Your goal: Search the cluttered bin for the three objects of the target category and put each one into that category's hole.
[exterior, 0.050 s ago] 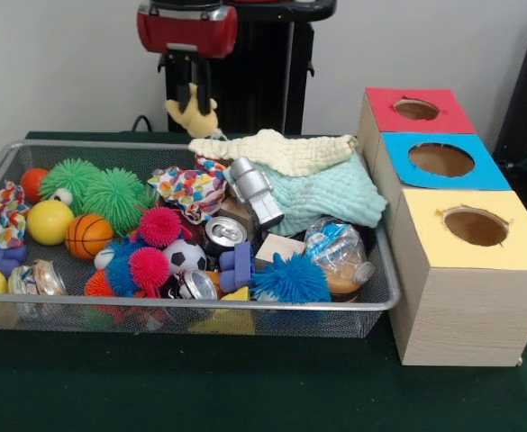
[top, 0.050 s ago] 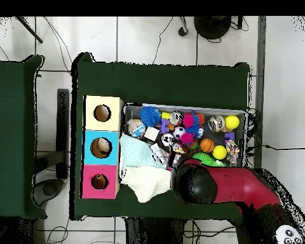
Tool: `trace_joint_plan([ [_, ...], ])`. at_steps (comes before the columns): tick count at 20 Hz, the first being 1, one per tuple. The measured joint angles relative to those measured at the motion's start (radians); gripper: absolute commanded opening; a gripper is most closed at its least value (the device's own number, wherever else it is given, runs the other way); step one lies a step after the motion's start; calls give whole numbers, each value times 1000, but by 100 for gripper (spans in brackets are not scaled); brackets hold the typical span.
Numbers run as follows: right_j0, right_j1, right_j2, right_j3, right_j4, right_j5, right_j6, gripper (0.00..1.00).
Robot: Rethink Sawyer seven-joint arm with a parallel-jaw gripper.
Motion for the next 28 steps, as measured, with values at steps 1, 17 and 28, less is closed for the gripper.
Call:
trace_joint_plan([
  [1, 8, -3, -5, 11, 13, 0, 0, 0],
  [17, 187, -89, -125, 147, 190, 0, 10, 0],
  [28, 316, -105, -211, 169, 297, 0, 10, 0],
])
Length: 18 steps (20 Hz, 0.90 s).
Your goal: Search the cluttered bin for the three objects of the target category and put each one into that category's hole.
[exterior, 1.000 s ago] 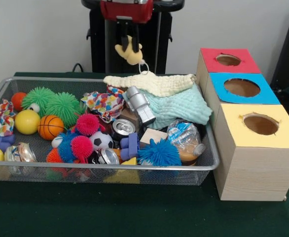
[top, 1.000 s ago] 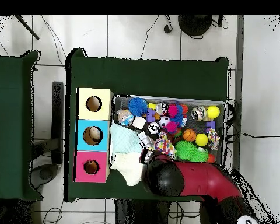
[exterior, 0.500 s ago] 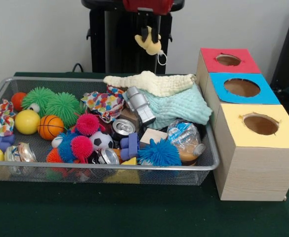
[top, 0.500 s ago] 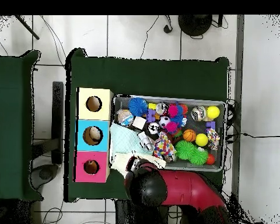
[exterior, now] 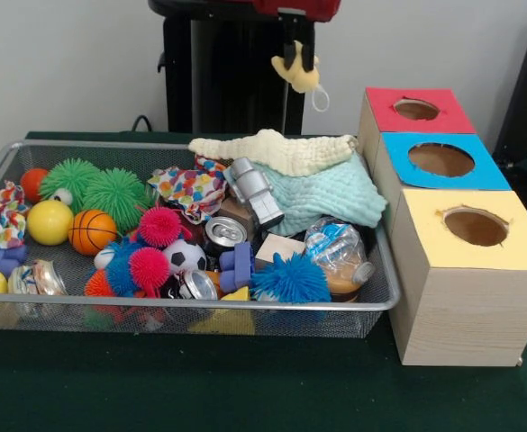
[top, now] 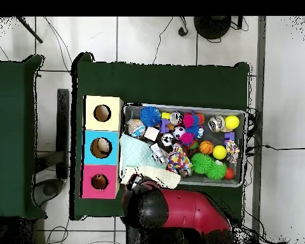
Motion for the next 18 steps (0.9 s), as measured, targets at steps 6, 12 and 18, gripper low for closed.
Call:
trace_joint_plan([
  [6, 96, -31, -42, 0, 74, 0, 7, 0],
  [12, 229, -67, -100, -16, 144, 10, 31, 0],
  [18, 319, -74, -151, -59, 193, 27, 83, 0],
])
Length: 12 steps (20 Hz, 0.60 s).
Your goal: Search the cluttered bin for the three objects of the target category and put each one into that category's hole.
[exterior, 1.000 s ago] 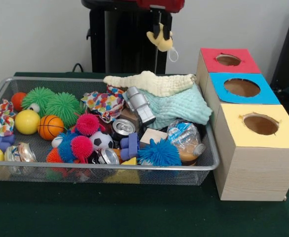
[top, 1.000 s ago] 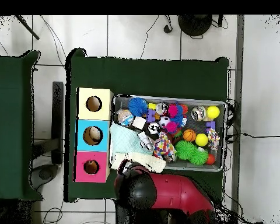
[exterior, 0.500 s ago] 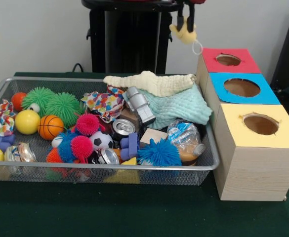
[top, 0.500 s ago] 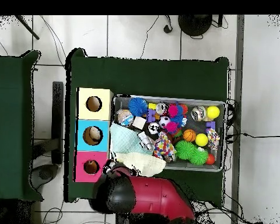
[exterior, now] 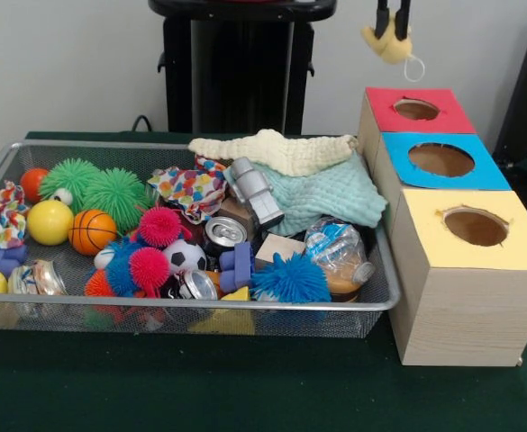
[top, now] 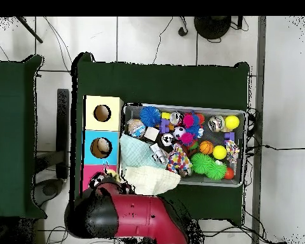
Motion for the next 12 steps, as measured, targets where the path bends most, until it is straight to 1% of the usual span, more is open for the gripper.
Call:
trace_joint_plan([
  [3, 14, 5, -13, -14, 16, 0, 13, 0],
  [6, 12, 17, -19, -21, 30, -2, 15, 0],
  [9, 1, 44, -21, -22, 35, -24, 15, 0],
  [12, -14, 76, -21, -22, 36, -69, 15, 0],
])
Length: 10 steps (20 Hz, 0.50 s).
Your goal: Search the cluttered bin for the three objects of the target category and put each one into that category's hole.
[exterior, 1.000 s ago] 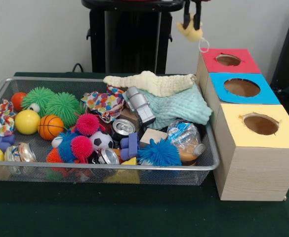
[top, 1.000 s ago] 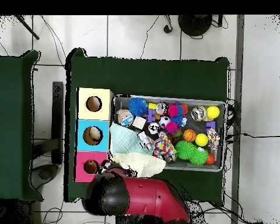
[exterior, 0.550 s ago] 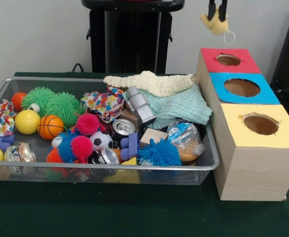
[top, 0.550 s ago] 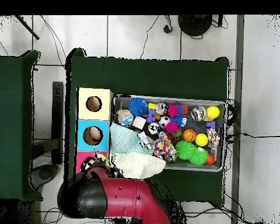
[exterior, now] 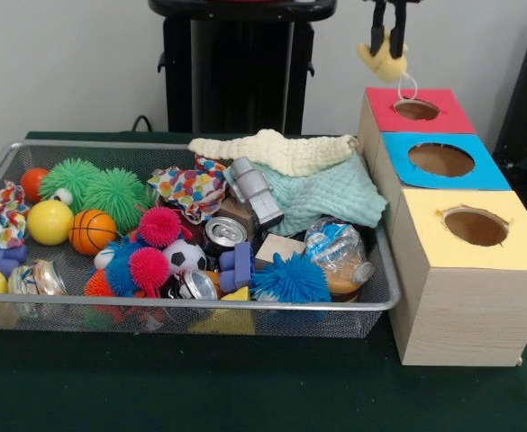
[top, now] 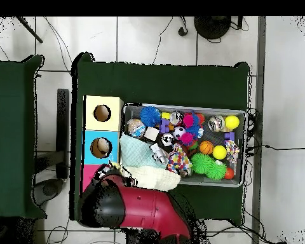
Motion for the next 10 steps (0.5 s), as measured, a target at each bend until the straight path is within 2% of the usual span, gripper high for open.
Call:
trace_joint_plan([
  [6, -23, 65, 0, 0, 0, -105, 0, 0],
  [10, -21, 91, -1, 0, 1, -131, 0, 0],
])
